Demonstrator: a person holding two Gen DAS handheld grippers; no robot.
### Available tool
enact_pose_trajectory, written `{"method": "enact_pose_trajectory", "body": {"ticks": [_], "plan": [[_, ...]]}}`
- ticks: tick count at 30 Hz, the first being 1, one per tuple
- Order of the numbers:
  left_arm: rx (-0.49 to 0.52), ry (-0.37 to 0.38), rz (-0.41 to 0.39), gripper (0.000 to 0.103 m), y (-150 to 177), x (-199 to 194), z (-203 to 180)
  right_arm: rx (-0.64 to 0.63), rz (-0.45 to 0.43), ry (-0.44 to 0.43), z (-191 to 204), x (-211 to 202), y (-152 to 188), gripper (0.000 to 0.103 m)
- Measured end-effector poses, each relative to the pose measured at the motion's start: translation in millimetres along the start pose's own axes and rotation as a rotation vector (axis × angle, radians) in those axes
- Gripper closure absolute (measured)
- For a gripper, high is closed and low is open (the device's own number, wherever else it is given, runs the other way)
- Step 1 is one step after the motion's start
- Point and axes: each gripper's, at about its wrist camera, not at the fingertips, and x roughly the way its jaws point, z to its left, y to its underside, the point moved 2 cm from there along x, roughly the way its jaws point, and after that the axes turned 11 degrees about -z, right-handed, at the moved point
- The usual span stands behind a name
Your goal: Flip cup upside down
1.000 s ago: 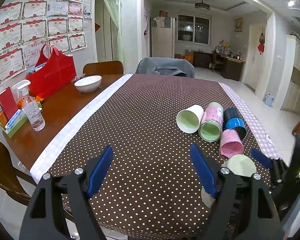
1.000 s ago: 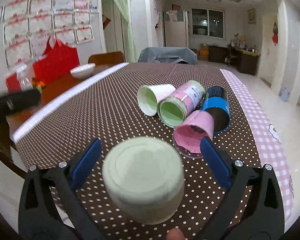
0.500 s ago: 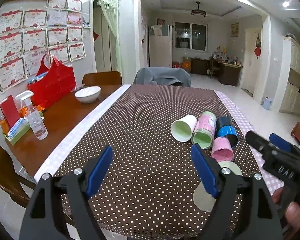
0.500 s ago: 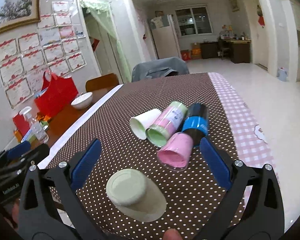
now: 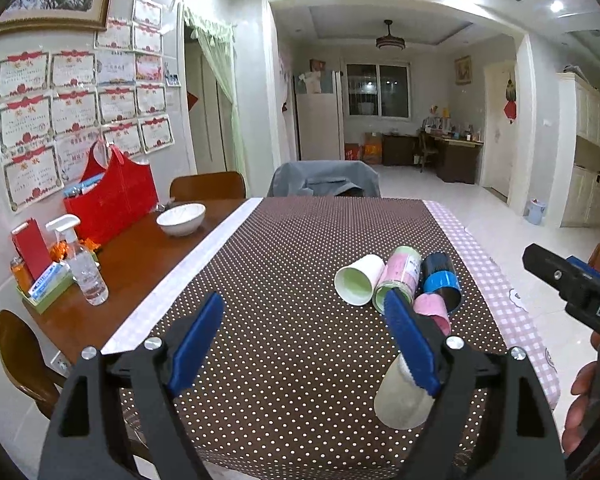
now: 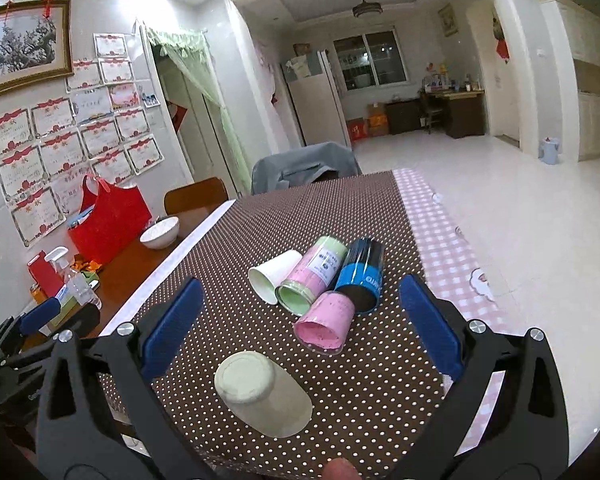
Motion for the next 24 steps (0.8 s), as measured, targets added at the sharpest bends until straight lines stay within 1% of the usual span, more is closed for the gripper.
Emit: {"method": "enact_pose_trajectory", "body": {"ticks": [11, 17, 24], "plan": [[0.033, -0.015, -0.050, 0.021, -15.3, -23.5, -8.3, -0.029, -0.050, 0.016, 3.6, -24.9, -12.9, 0.006], [0.014, -0.037, -0.080, 0.021, -23.5, -35.9, -2.4, -0.060, -0.066, 0.024, 11.3, -33.5, -16.2, 0.006], [0.000, -0.067, -0.110, 0.021, -30.8, -48.8, 6.4, -0.095, -0.068, 0.011, 24.5, -39.1, -17.0, 0.006]]}}
